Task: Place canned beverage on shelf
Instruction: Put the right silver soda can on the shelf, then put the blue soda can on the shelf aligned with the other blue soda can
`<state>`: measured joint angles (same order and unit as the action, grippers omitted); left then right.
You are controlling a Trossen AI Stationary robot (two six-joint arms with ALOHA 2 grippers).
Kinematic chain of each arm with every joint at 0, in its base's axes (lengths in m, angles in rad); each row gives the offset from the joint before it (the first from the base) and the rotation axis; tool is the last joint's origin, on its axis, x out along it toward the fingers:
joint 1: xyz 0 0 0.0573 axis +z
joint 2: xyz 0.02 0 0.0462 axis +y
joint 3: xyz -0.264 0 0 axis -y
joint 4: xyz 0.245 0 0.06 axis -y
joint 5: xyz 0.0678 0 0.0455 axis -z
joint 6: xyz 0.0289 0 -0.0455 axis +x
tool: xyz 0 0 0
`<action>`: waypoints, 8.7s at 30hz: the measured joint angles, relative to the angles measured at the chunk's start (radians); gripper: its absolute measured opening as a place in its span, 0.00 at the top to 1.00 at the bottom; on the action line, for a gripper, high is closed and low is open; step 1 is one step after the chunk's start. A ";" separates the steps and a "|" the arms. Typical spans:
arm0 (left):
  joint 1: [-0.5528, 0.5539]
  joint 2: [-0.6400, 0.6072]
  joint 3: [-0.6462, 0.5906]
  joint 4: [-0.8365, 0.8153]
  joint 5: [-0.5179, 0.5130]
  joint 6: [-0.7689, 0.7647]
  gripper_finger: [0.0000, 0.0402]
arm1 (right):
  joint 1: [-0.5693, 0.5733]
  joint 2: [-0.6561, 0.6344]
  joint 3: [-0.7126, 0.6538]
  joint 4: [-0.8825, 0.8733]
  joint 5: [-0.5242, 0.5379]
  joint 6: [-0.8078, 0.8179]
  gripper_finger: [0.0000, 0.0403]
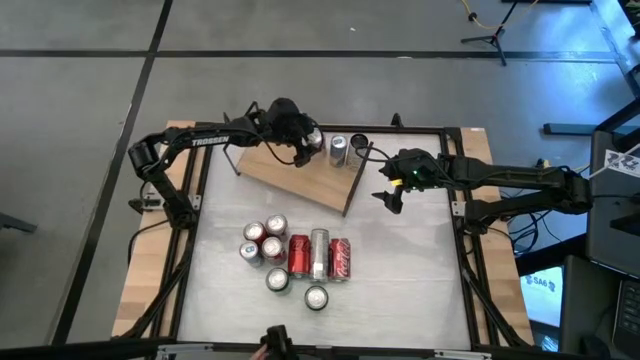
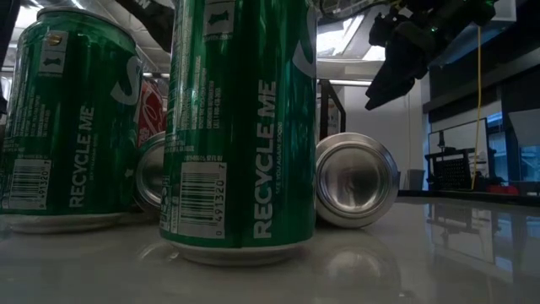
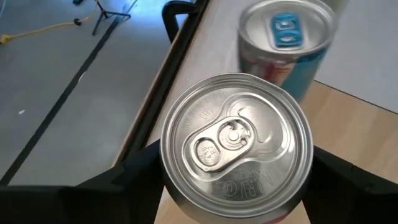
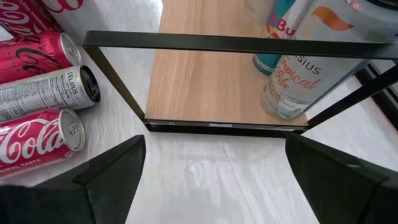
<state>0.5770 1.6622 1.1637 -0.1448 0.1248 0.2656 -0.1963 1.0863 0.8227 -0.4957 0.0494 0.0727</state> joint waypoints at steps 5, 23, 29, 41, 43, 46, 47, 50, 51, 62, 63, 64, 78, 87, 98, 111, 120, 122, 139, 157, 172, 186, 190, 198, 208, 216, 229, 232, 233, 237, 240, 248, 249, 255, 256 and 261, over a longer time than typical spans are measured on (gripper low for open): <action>0.010 0.013 0.002 0.015 0.000 0.003 0.30 | 0.000 0.000 0.000 0.000 0.011 0.000 0.05; 0.009 0.067 0.002 0.061 0.046 -0.025 0.30 | 0.000 0.000 0.000 0.009 0.011 0.000 0.05; 0.009 0.067 0.002 0.057 0.050 -0.019 0.30 | 0.000 0.000 0.000 0.009 0.011 -0.002 0.05; 0.001 0.067 0.002 0.057 0.050 -0.020 0.18 | 0.000 0.000 0.000 0.009 0.011 -0.002 0.05; -0.002 0.067 0.002 0.058 0.050 -0.020 0.18 | 0.000 0.000 0.000 0.008 0.011 -0.003 0.05; -0.005 0.066 0.002 0.065 0.050 -0.020 0.17 | 0.000 0.000 0.000 0.008 0.011 -0.003 0.05; -0.005 0.066 0.002 0.065 0.050 -0.020 0.17 | 0.000 0.000 0.000 0.008 0.011 -0.003 0.05; -0.005 0.066 0.002 0.064 0.050 -0.020 0.17 | 0.000 0.000 0.000 0.008 0.011 -0.003 0.05; -0.005 0.066 0.002 0.063 0.050 -0.020 0.17 | 0.000 0.000 0.000 0.008 0.011 -0.003 0.05; -0.004 0.066 0.002 0.081 0.049 -0.019 0.17 | 0.000 0.000 0.000 0.008 0.011 -0.003 0.05; -0.004 0.066 0.002 0.088 0.050 -0.020 0.17 | 0.000 0.000 0.000 0.008 0.011 -0.003 0.05; -0.004 0.066 0.002 0.092 0.050 -0.020 0.17 | 0.000 0.000 0.000 0.008 0.011 -0.003 0.05; -0.004 0.057 0.002 0.096 0.044 -0.020 0.17 | 0.000 0.000 0.000 0.008 0.011 -0.003 0.05; -0.003 -0.012 0.001 0.091 0.035 -0.020 0.17 | 0.000 0.000 0.000 0.008 0.011 -0.003 0.05; -0.007 -0.140 0.001 -0.034 -0.172 -0.020 0.17 | 0.000 0.000 0.000 0.008 0.011 -0.003 0.05; -0.010 -0.085 0.001 -0.254 -0.245 -0.151 0.28 | 0.000 0.000 0.000 0.022 0.011 -0.003 0.05; -0.011 -0.010 0.000 -0.226 -0.235 -0.160 0.37 | 0.000 0.000 0.000 0.024 0.011 -0.003 0.05; -0.013 0.000 0.000 -0.200 -0.234 -0.161 0.38 | 0.000 0.000 0.000 0.024 0.011 -0.003 0.05; -0.024 0.001 0.000 -0.111 -0.221 -0.159 0.40 | 0.000 0.000 0.000 0.024 0.011 -0.003 0.05; -0.077 -0.216 0.001 -0.340 -0.236 -0.319 0.40 | 0.000 0.000 0.000 0.024 0.011 -0.003 0.05; -0.189 -0.386 0.001 -0.537 -0.156 -0.495 0.40 | 0.000 0.000 0.000 0.024 0.011 -0.003 0.05; -0.245 -0.386 0.001 -0.645 -0.156 -0.442 0.06 | 0.000 0.000 0.000 0.024 0.011 -0.003 0.05; -0.265 -0.388 0.001 -0.645 -0.107 -0.502 0.01 | 0.000 0.000 0.000 0.024 0.011 -0.003 0.05; -0.323 -0.449 0.001 -0.653 0.187 -0.771 0.02 | 0.000 0.000 0.000 0.024 0.011 -0.003 0.05; -0.598 -0.510 0.002 -0.748 0.123 -1.185 0.02 | 0.000 0.000 0.000 0.027 0.011 -0.003 0.05; -0.812 -0.509 0.002 -0.825 0.026 -1.497 0.02 | 0.000 0.000 0.000 0.028 0.011 -0.003 0.05; -0.998 -0.439 0.002 -0.921 -0.169 -1.627 0.02 | 0.000 0.000 0.000 0.027 0.011 -0.003 0.05; -1.012 -0.415 0.002 -0.921 -0.169 -1.629 0.02 | 0.000 0.000 0.000 0.027 0.011 -0.003 0.05; -1.016 -0.404 0.002 -0.921 -0.169 -1.628 0.02 | 0.000 0.000 0.000 0.027 0.011 -0.003 0.05; -1.029 -0.369 0.002 -0.923 -0.169 -1.626 0.02 | 0.000 0.000 0.000 0.027 0.011 -0.003 0.05; -1.035 -0.344 0.002 -0.925 -0.169 -1.625 0.02 | 0.000 0.000 0.000 0.027 0.011 -0.003 0.05; -1.037 -0.301 0.002 -0.943 -0.199 -1.617 0.02 | 0.000 0.000 0.000 0.027 0.011 -0.003 0.05; -1.037 -0.299 0.001 -0.947 -0.206 -1.617 0.02 | 0.000 0.000 0.000 0.026 0.011 -0.003 0.05; -1.037 -0.299 0.001 -0.939 -0.216 -1.619 0.02 | 0.000 0.000 0.000 0.026 0.011 -0.003 0.05; -1.037 -0.299 0.001 -0.935 -0.215 -1.618 0.02 | 0.000 0.000 0.000 0.026 0.011 -0.003 0.05; -1.037 -0.301 0.001 -0.924 -0.200 -1.620 0.02 | 0.000 0.000 0.000 0.026 0.011 -0.003 0.05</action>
<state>-0.4599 1.3608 1.1648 -1.0687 -0.0753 -1.3548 -0.1964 1.0860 0.8230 -0.4694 0.0601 0.0700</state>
